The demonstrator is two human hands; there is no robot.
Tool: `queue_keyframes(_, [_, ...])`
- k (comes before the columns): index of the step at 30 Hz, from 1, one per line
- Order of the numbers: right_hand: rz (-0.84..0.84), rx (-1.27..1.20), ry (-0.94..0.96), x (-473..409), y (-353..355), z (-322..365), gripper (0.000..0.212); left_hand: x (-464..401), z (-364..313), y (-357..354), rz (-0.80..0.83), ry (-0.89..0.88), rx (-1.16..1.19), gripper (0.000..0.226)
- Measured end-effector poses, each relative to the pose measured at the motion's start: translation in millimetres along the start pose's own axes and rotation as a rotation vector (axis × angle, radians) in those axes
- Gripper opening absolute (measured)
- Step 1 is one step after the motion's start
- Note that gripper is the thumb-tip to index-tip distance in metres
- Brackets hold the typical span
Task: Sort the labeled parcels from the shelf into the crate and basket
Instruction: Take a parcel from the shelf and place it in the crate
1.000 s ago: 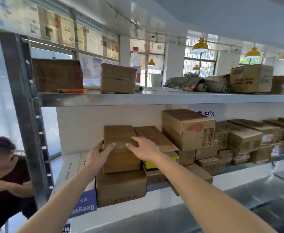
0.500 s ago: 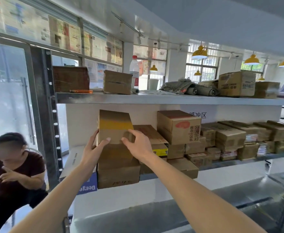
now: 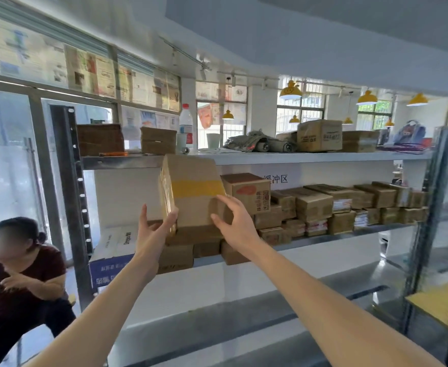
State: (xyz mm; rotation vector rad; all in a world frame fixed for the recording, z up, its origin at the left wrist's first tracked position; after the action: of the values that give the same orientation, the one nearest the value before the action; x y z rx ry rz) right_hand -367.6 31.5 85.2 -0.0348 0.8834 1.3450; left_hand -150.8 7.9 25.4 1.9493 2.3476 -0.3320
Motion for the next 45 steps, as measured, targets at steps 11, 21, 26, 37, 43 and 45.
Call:
queue_keyframes(11, [0.044,-0.112,-0.192,66,127,-4,0.073,89,-35,-154,0.331,0.049,0.385,0.087])
queue_keyframes(21, [-0.067,0.023,-0.294,100,216,-36,0.081,112,-35,-260,0.517,0.085,0.403,0.032])
queue_keyframes(26, [-0.168,-0.056,-0.269,109,265,-48,0.051,106,-24,-316,0.574,0.135,0.401,0.075])
queue_keyframes(37, [-0.444,0.011,-0.336,121,365,-104,0.076,93,-13,-443,0.771,0.118,0.243,0.106])
queue_keyframes(43, [-0.487,0.067,-0.433,130,391,-123,0.064,97,-3,-492,0.851,0.09,0.279,0.125])
queue_keyframes(45, [-0.519,0.131,-0.496,135,403,-129,0.091,100,1,-507,0.868,0.065,0.29,0.11])
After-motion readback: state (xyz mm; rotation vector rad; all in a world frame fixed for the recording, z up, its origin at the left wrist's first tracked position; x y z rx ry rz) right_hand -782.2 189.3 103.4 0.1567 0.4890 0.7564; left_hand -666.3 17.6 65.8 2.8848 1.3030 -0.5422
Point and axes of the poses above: each hand's wrist, its own x-axis away from the middle knuckle, its own y-axis out of the back of the hand, z = x × y, the point moved 10 cm from there along -x, towards the middle knuckle, and after that the axes turned 1 degree about y, right-handed, at the moved point
